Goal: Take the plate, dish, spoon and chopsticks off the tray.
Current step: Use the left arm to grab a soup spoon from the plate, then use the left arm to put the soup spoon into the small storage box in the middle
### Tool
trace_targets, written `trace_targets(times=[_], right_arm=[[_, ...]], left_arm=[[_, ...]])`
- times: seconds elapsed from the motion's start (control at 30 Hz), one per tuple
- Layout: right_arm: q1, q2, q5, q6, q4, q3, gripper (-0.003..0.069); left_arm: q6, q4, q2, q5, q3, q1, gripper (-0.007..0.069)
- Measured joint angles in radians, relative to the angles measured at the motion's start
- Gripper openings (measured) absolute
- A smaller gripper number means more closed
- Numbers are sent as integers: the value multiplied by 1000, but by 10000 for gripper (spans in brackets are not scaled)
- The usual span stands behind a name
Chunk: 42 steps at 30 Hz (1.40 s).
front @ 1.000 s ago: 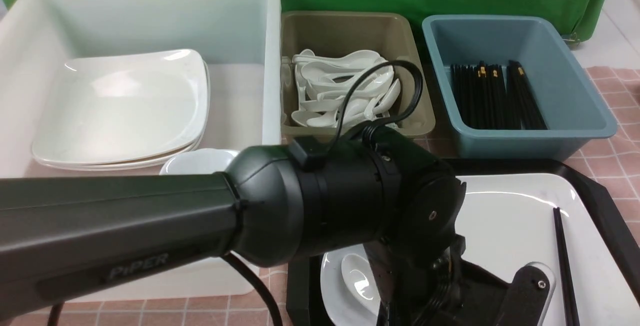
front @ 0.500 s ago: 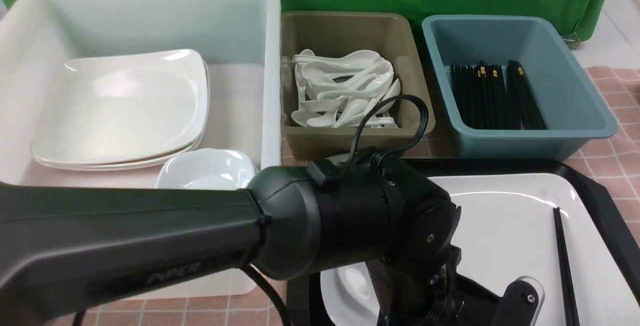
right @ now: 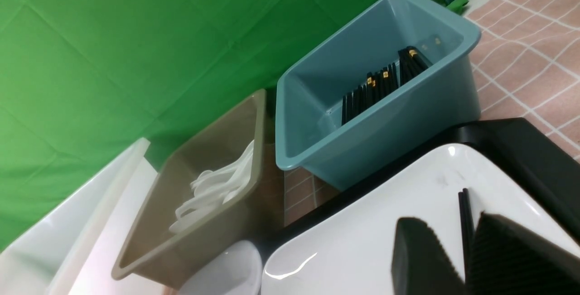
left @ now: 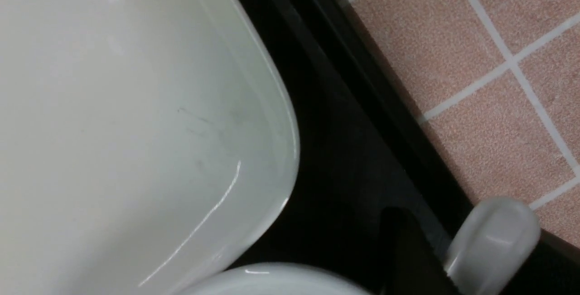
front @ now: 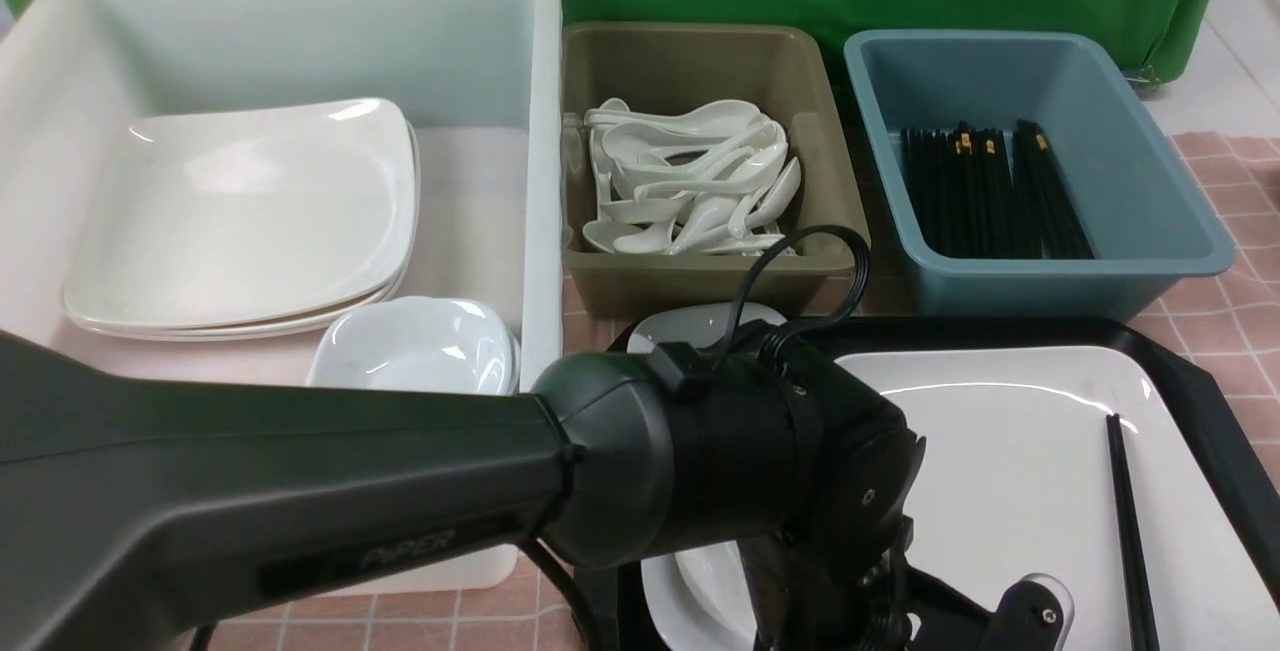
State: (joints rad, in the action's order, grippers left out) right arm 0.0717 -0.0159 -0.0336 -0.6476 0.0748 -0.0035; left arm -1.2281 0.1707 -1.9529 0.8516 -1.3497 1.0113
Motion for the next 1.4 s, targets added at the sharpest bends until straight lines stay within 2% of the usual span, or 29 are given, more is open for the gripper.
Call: trace_targets(times=[0.1, 0.3, 0.5, 0.6, 0.67, 0.7, 0.77, 0.83, 0.87, 0.9, 1.0, 1.13, 1.23, 1.4], right_arm=[[0, 0, 0, 0, 0, 0, 241], [0, 0, 0, 0, 0, 0, 241], [0, 0, 0, 0, 0, 0, 241], [0, 0, 0, 0, 0, 0, 241], [0, 0, 0, 0, 0, 0, 241], [0, 0, 0, 0, 0, 0, 241], [0, 0, 0, 0, 0, 0, 241], [0, 0, 0, 0, 0, 0, 241], [0, 0, 0, 0, 0, 0, 241], [0, 0, 0, 0, 0, 0, 241], [0, 0, 0, 0, 0, 0, 241], [0, 0, 0, 0, 0, 0, 241], [0, 0, 0, 0, 0, 0, 241], [0, 0, 0, 0, 0, 0, 241]], left_arm=[[0, -12, 0, 0, 0, 0, 194], [8, -52, 21, 7, 0, 0, 20], [117, -60, 77, -26, 0, 0, 13], [164, -61, 135, -77, -14, 0, 13], [252, -64, 201, -191, -35, 0, 13], [265, -64, 206, -191, -36, 0, 13], [495, -79, 281, -391, -46, 0, 13], [632, -130, 322, -489, -49, -2, 13], [647, -137, 325, -512, -50, -4, 13], [751, -178, 346, -578, -51, -13, 13], [955, -225, 374, -713, -51, -69, 13], [1158, -220, 375, -815, -51, -168, 13], [1338, -165, 374, -869, -59, -273, 13], [1484, -58, 374, -891, -80, -373, 13]])
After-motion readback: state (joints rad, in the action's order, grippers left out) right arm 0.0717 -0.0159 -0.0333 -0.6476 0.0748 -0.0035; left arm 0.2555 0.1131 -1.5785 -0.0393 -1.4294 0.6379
